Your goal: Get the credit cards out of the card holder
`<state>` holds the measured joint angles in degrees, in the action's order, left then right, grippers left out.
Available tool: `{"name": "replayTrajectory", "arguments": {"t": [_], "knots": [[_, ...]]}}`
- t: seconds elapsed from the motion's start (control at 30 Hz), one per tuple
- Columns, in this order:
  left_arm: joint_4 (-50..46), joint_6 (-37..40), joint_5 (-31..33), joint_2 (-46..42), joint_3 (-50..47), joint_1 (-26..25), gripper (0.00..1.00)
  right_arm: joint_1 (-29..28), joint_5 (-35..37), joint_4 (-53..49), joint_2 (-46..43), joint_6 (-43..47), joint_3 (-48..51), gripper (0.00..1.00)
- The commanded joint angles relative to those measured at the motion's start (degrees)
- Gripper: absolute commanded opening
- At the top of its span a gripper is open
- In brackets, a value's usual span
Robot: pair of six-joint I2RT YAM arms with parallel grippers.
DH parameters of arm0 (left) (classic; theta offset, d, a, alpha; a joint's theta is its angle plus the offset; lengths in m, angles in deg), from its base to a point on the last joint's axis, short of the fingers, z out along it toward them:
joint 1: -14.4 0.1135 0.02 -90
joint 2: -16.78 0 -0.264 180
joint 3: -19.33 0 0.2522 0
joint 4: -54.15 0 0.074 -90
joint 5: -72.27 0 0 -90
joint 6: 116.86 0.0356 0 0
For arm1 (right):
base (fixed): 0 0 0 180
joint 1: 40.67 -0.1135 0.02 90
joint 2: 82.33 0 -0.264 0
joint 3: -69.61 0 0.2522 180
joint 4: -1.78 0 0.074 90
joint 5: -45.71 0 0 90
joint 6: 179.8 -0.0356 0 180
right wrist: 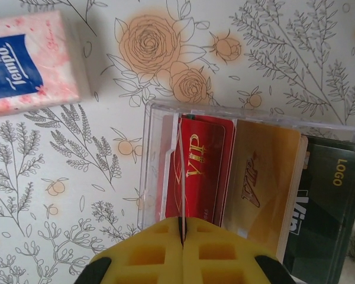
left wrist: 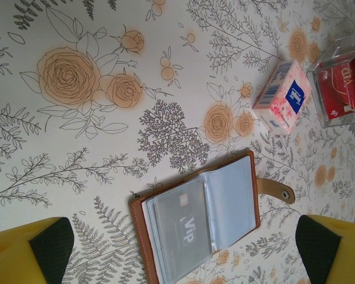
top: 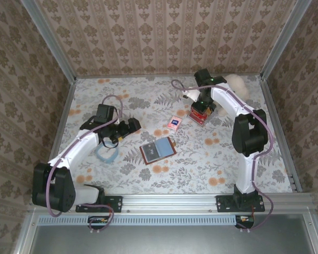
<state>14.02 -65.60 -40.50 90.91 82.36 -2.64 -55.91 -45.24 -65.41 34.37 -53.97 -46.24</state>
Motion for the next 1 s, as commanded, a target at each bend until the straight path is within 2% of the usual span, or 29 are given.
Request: {"name": "replayTrajectory", "arguments": {"t": [0.0,0.23,0.43,0.57,0.67,0.83,0.97], "knots": [[0.3,0.5,-1.3,0.7,1.6,0.6,1.00,0.3,2.1,-1.7,1.9,0.0,-2.7,0.02],[0.7,0.2,-2.2,0.8,1.3,0.7,1.00,0.3,3.9,-3.5,4.1,0.0,-4.6,0.03],[1.3,-0.1,-2.7,0.8,0.9,0.8,1.00,0.3,3.2,-4.0,3.9,-0.2,-3.8,0.10],[1.3,-0.2,-3.0,0.8,0.8,0.8,1.00,0.3,3.4,-3.6,3.6,-1.3,-3.4,0.18],[1.3,-0.2,-3.0,0.6,0.8,0.9,1.00,0.2,2.8,-3.1,2.4,-2.3,-3.3,0.28],[1.1,-0.4,-3.2,0.1,0.6,0.9,1.00,0.2,1.5,-2.2,-1.2,-4.6,-2.8,0.30],[0.6,-0.8,-3.2,-1.0,-0.4,0.8,1.00,0.3,-1.3,0.1,-6.2,-10.8,-0.5,0.31]]}}
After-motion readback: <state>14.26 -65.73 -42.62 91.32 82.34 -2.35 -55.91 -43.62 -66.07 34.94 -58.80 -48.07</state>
